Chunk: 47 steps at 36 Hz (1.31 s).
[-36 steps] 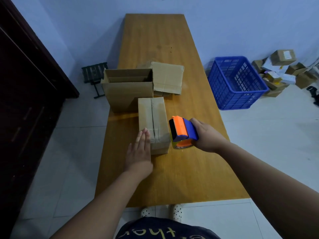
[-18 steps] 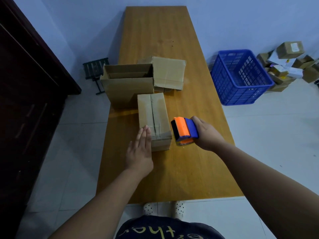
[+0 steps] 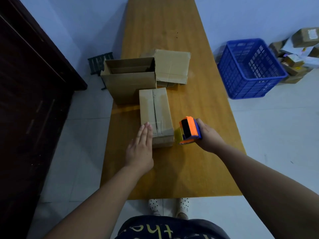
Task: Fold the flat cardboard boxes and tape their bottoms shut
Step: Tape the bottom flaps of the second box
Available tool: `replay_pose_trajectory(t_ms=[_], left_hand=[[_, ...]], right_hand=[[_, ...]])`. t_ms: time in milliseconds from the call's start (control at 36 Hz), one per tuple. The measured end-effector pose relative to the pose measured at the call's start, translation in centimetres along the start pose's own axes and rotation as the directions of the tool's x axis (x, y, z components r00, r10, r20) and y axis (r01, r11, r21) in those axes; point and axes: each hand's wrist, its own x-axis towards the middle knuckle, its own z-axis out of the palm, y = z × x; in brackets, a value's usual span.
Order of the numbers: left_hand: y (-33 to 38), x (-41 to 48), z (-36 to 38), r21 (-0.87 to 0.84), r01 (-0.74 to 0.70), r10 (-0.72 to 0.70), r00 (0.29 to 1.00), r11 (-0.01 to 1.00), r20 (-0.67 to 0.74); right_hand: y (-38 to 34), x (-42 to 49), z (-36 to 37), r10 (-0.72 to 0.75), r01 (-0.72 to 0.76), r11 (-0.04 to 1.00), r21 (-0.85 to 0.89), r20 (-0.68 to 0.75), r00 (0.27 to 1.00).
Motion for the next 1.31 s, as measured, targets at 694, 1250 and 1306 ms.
replay_pose_trajectory(t_ms=[694,1250,1306], left_hand=[[1.4,8.6,-3.0,-0.224,-0.241,0.203,0.962,0.944,-0.181],[1.6,9.0,-2.7,0.055,-0.218,0.22,0.975,0.974,-0.026],[1.7,9.0,-2.9,0.066,-0.222,0.224,0.974,0.973,-0.026]], right_hand=[[0.0,-0.4,-0.6,-0.058,0.058,0.995,-0.084,0.008,0.998],[1.3,0.3,-3.0,-0.142,0.142,0.988,-0.06,0.006,0.99],[1.7,0.2,-3.4,-0.151,0.151,0.986,-0.07,0.004,0.988]])
